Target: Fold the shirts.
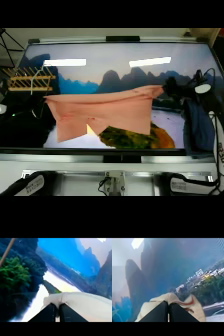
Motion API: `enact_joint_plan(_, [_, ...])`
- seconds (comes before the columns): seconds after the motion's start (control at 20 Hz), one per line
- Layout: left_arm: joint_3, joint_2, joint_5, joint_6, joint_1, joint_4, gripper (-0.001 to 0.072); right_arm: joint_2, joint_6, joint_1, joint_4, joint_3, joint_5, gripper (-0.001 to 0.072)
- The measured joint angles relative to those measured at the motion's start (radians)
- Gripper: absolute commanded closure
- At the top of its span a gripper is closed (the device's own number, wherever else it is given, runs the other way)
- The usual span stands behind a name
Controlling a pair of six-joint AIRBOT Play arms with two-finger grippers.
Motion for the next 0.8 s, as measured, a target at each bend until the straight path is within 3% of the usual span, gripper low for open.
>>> enact_joint_plan(0.05, [0.001, -0.038, 0.053, 0.011, -0.026, -0.005, 0.0664, -0.023, -0.026, 0.0, 0.027, -0.001, -0.014, 0.0579])
enact_joint_plan(0.1, [0.006, -0.077, 0.112, 0.022, -0.053, -0.01, 0.065, -0.039, -0.05, 0.0, 0.046, -0.001, -0.019, 0.0362])
enact_joint_plan(0.15, [0.011, -0.111, 0.158, 0.03, -0.071, -0.012, 0.0516, -0.051, -0.073, 0.0, 0.062, -0.002, -0.024, 0.0195])
enact_joint_plan(0.2, [0.02, -0.138, 0.196, 0.037, -0.082, -0.012, 0.0161, -0.059, -0.098, -0.001, 0.077, -0.001, -0.023, 0.0195])
enact_joint_plan(0.25, [0.035, -0.161, 0.222, 0.043, -0.086, -0.012, -0.0008, -0.061, -0.124, -0.003, 0.096, 0.004, -0.016, 0.0195])
enact_joint_plan(0.3, [0.055, -0.177, 0.225, 0.052, -0.081, -0.007, 0.0002, -0.057, -0.153, -0.004, 0.105, 0.01, -0.002, 0.0195])
enact_joint_plan(0.4, [0.12, -0.198, 0.164, 0.09, -0.044, 0.037, 0.0189, -0.03, -0.207, -0.011, 0.104, 0.027, 0.046, 0.0195])
enact_joint_plan(0.65, [0.221, -0.22, -0.201, 0.17, 0.055, 0.207, 0.0189, 0.058, -0.245, -0.021, -0.008, 0.047, 0.256, 0.0195])
enact_joint_plan(0.75, [0.204, -0.234, -0.288, 0.188, 0.064, 0.226, 0.0186, 0.072, -0.227, -0.008, -0.067, 0.047, 0.339, 0.0195])
enact_joint_plan(0.8, [0.193, -0.245, -0.31, 0.194, 0.063, 0.226, 0.0151, 0.076, -0.222, 0.002, -0.094, 0.047, 0.37, 0.0195])
